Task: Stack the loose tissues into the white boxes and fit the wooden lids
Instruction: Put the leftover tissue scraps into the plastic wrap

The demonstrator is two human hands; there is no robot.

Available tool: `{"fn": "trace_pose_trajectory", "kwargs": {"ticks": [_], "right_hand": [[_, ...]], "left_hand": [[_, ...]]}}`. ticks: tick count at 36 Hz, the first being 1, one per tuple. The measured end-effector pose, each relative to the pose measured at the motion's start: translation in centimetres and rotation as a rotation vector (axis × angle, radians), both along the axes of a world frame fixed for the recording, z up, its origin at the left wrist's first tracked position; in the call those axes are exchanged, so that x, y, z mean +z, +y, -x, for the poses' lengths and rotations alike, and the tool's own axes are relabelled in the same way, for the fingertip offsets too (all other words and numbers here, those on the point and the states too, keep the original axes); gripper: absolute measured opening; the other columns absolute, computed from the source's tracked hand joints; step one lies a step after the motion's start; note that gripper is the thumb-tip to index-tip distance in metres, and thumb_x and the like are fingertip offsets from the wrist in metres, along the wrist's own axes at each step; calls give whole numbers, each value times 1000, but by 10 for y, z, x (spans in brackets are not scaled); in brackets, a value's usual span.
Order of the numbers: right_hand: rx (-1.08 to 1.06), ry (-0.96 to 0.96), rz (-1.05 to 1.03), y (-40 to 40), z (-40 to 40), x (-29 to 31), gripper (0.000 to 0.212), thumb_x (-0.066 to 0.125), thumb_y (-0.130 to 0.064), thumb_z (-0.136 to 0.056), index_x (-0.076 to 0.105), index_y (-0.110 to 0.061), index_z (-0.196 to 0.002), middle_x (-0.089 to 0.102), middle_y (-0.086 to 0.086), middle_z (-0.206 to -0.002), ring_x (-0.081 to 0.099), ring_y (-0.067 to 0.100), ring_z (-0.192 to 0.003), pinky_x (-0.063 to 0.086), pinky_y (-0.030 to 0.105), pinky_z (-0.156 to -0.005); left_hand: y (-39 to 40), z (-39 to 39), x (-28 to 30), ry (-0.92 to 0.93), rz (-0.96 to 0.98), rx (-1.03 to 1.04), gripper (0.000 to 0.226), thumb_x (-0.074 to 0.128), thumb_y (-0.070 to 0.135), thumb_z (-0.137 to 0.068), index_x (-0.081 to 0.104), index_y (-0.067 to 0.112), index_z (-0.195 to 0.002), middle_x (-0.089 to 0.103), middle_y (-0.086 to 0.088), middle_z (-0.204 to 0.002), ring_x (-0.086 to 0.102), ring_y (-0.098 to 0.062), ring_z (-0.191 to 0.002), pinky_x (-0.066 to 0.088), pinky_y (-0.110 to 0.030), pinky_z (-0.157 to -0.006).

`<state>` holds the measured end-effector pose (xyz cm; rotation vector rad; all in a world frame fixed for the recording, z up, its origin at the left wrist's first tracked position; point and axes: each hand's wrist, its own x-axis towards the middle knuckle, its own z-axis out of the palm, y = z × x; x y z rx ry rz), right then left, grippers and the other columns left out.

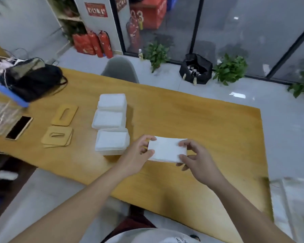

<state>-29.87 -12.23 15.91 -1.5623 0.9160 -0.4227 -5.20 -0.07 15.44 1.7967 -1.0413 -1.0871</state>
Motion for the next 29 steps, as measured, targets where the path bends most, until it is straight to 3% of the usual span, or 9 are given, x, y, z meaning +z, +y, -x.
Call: {"fn": "trace_pose_trajectory", "kwargs": {"ticks": [3, 6, 11, 15, 19, 22, 25, 27, 29], "right_hand": [[54, 47, 77, 11, -60, -7, 36, 71, -12, -102, 66, -45, -117, 63, -26, -124, 73, 22, -78, 64, 40, -72], [68, 103, 139, 17, -113, -15, 30, 71, -13, -103, 68, -41, -114, 66, -24, -124, 69, 19, -84, 56, 29, -70], [89, 155, 113, 29, -188, -29, 26, 71, -9, -101, 69, -34, -111, 65, -28, -114, 68, 16, -87, 50, 21, -62], [104, 207, 128, 35, -231, -45, 24, 72, -9, -99, 68, -31, -107, 69, -17, -110, 65, 15, -80, 50, 22, -62], [131, 312, 219, 41, -263, -64, 18, 73, -15, -100, 69, -27, -112, 68, -16, -107, 63, 3, -93, 45, 14, -78], [147, 385, 242, 43, -279, -78, 21, 71, -18, -102, 69, -25, -122, 68, -15, -117, 62, 5, -109, 48, 21, -93], [162, 415, 257, 43, -290, -87, 24, 70, -17, -103, 69, -24, -126, 67, -15, -119, 62, 9, -113, 49, 26, -98], [184, 443, 286, 40, -296, -93, 25, 68, -16, -103, 69, -22, -127, 67, -14, -121, 60, 13, -115, 51, 32, -103], [218, 488, 352, 39, -298, -96, 27, 67, -17, -103, 68, -22, -130, 67, -10, -125, 58, 18, -119, 48, 39, -107]], "left_hand": [[20, -54, -5, -13, 9, 61, 35, 70, 27, -105, 65, 51, -130, 67, 18, -104, 68, -17, -83, 54, -36, -77], [37, -103, -11, -42, -12, 129, 25, 71, 30, -103, 63, 45, -121, 64, 6, -117, 68, -12, -84, 52, -33, -77], [55, -165, -27, -113, -81, 188, 22, 71, 33, -103, 54, 45, -109, 63, 12, -117, 68, -10, -89, 53, -28, -73], [65, -201, -43, -210, -142, 158, 21, 68, 34, -105, 55, 48, -113, 62, 13, -114, 66, -6, -93, 55, -26, -72], [66, -223, -62, -241, -186, 146, 17, 59, 28, -110, 57, 44, -114, 63, 9, -108, 65, -11, -92, 56, -32, -77], [61, -234, -75, -278, -220, 156, 18, 54, 24, -112, 56, 40, -117, 61, 6, -99, 62, -15, -81, 53, -32, -72], [56, -243, -85, -361, -236, 131, 21, 51, 18, -112, 57, 35, -125, 60, 4, -96, 61, -15, -80, 53, -32, -67], [53, -248, -91, -424, -245, 113, 25, 49, 16, -112, 58, 31, -130, 58, 3, -97, 58, -14, -85, 51, -31, -69], [50, -247, -92, -498, -244, 106, 28, 46, 16, -112, 58, 33, -131, 59, 4, -102, 53, -16, -99, 52, -35, -80]]}}
